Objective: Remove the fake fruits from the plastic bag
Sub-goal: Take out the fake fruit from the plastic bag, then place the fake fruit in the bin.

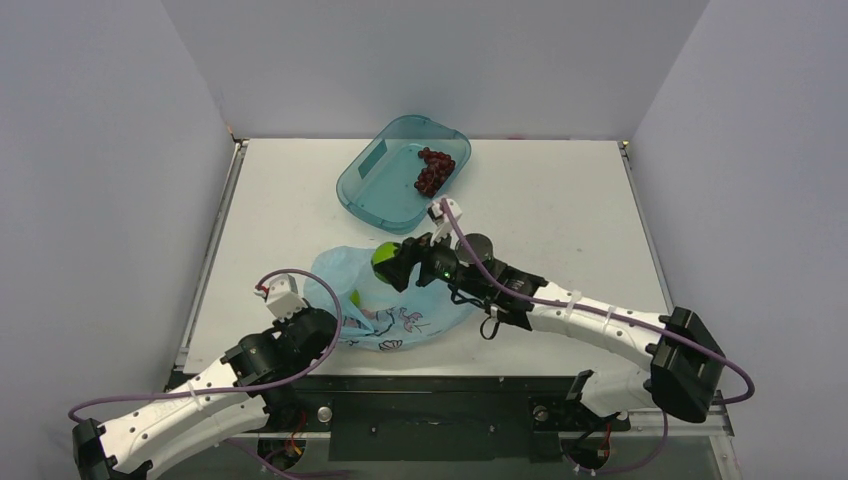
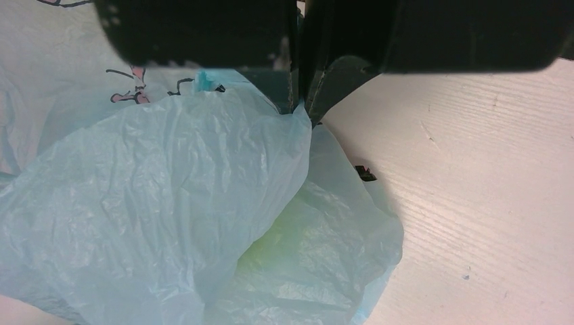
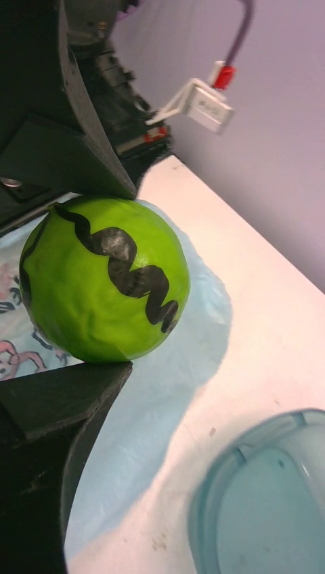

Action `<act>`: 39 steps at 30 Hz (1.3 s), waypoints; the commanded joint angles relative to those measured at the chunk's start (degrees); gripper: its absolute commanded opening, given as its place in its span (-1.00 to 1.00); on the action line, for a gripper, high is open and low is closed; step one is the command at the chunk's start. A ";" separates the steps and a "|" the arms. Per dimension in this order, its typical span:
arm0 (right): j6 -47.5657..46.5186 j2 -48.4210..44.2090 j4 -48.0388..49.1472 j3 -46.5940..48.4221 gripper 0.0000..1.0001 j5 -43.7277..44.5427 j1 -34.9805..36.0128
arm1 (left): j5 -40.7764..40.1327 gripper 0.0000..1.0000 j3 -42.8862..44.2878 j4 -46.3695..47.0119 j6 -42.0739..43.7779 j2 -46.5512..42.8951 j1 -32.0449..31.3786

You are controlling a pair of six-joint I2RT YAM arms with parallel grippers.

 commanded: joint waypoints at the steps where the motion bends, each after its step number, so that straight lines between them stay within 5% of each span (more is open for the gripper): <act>1: -1.37 0.88 -0.11 6.63 -1.00 3.11 -3.33 | -0.06 -1.00 0.15 0.24 0.07 0.13 0.05; 9: -0.83 12.36 -2.60 18.21 -1.00 10.43 -10.50 | 0.90 -1.00 1.15 -0.74 0.69 1.22 0.01; 15: 2.12 30.33 -3.40 29.88 -1.00 7.36 -17.79 | 2.22 -1.00 2.15 -2.26 0.96 1.71 0.03; 22: 0.17 44.36 -10.58 44.87 -0.58 5.82 -21.39 | 2.95 -1.00 2.26 -2.81 0.65 2.37 0.04; 39: -8.80 53.85 -21.20 53.99 0.31 9.71 -20.75 | 3.84 -1.00 1.72 -0.94 1.15 4.03 0.04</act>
